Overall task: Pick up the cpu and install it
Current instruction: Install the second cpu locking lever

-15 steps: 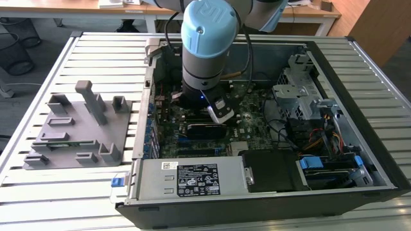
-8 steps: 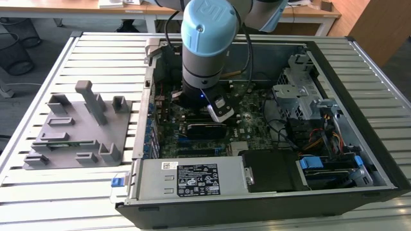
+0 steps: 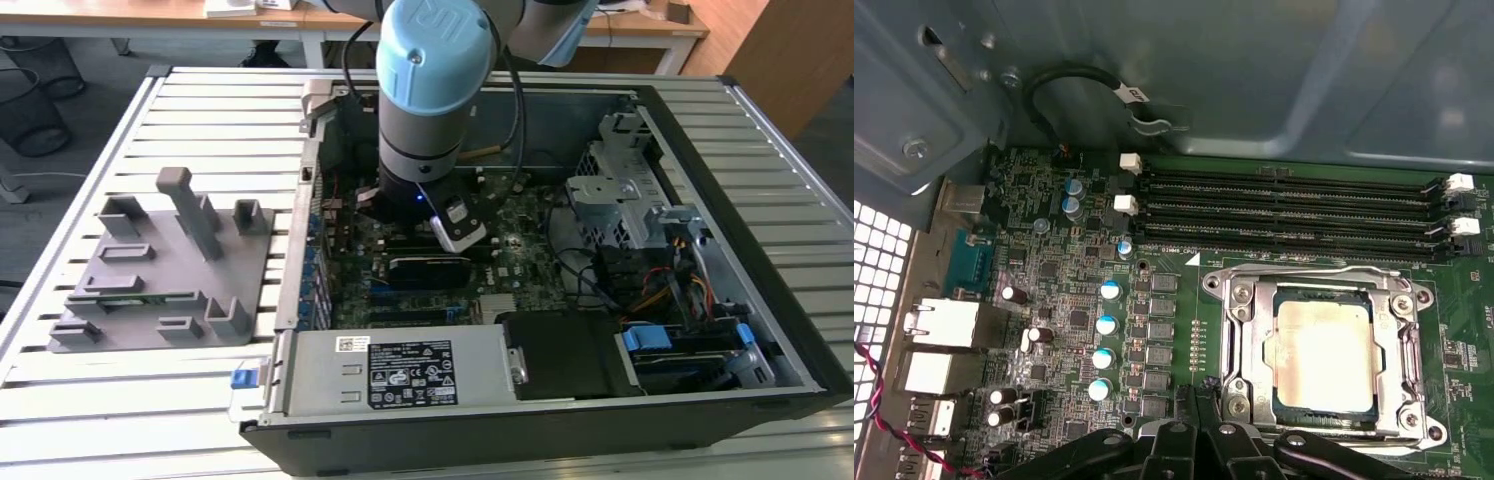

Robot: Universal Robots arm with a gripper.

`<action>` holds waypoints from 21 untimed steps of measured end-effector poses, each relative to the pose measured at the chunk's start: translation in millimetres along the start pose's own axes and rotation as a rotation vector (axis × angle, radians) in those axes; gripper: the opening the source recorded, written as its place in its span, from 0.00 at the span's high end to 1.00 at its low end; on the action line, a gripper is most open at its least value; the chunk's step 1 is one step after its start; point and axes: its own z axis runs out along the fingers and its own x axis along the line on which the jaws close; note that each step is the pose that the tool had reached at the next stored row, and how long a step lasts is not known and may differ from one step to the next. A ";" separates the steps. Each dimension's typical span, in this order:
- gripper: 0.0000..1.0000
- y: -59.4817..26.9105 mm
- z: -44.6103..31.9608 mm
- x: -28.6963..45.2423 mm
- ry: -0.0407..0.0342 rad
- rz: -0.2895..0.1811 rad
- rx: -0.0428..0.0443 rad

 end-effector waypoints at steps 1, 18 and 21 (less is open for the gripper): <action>0.88 0.0 0.0 0.0 0.0000 0.000 0.0001; 0.88 -0.3 -3.0 0.1 0.0005 0.001 0.0137; 0.88 0.2 -4.7 0.2 0.0006 0.001 0.0137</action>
